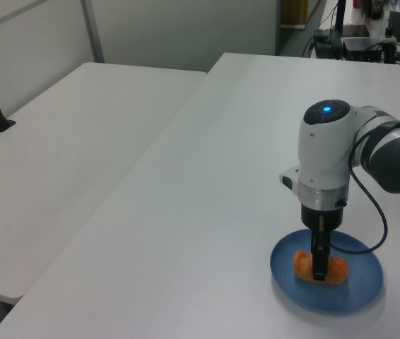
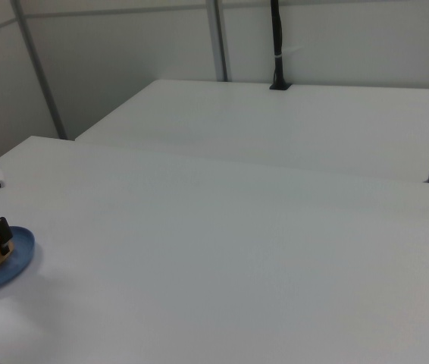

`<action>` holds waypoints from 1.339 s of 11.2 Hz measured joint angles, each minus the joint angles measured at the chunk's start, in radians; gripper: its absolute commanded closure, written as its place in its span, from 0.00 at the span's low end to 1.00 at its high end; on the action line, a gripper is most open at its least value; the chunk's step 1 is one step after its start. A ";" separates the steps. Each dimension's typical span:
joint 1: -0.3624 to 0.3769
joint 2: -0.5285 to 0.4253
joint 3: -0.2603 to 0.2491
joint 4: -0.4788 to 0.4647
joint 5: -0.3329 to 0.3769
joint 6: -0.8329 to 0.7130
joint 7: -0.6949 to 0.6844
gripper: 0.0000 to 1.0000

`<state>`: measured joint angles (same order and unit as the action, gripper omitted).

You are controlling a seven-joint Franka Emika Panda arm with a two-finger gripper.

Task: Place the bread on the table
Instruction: 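Lower the gripper and close it on the bread roll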

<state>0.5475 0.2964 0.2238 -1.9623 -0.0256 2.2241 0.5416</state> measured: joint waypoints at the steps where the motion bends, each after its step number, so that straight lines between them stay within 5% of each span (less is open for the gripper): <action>1: -0.007 0.000 0.000 0.000 0.000 0.000 0.001 0.45; 6: -0.021 0.001 0.000 0.000 -0.001 -0.001 0.002 0.61; 11: -0.027 -0.010 0.000 0.006 -0.001 -0.030 0.004 0.63; 15: -0.064 -0.116 -0.001 0.017 -0.001 -0.124 0.004 0.63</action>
<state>0.4838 0.1806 0.2230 -1.9453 -0.0263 2.1001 0.5452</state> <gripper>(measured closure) 0.626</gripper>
